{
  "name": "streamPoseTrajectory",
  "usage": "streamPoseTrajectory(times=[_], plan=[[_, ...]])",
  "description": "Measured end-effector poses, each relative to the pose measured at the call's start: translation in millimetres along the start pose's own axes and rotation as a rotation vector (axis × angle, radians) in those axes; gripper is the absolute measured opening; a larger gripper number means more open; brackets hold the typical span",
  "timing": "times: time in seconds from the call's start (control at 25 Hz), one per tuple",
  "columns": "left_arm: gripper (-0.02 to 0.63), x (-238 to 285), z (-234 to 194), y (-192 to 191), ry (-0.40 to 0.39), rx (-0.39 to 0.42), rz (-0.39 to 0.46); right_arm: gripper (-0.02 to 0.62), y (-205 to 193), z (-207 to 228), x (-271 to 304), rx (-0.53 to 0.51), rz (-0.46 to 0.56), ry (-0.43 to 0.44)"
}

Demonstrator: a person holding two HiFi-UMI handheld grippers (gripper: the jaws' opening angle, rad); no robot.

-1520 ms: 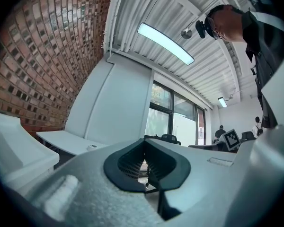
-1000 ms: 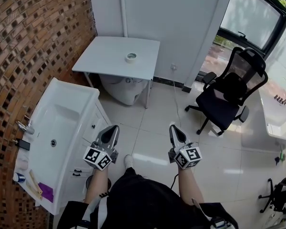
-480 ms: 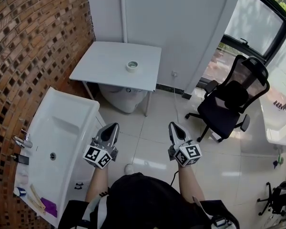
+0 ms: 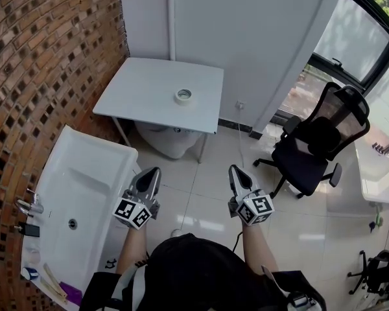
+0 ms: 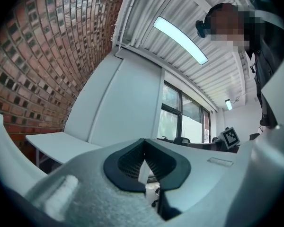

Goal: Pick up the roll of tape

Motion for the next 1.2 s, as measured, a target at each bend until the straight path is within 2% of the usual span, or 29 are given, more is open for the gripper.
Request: streamPoseTrajectory(times=[0.48, 0.88, 1.2], plan=[[0.002, 18, -63, 9, 0.003, 0.003, -0.018, 0.005, -3, -6, 71, -0.001, -0.005, 0.007], [0.002, 66, -85, 4, 0.023, 0.008, -0.021, 0.005, 4, 41, 124, 0.012, -0.004, 0.019], [0.002, 113, -98, 11, 0.062, 0.012, 0.01, 0.005, 24, 72, 170, -0.011, 0.015, 0.083]])
Point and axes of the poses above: the fingertips, and each gripper's own axes: x forward along the fingers, z to its right, y out of its top, the point moved 2 cm from there along -x, backward along the fingers, and after that the axes turned 3 degrees about -y, right-handed, at the moved point
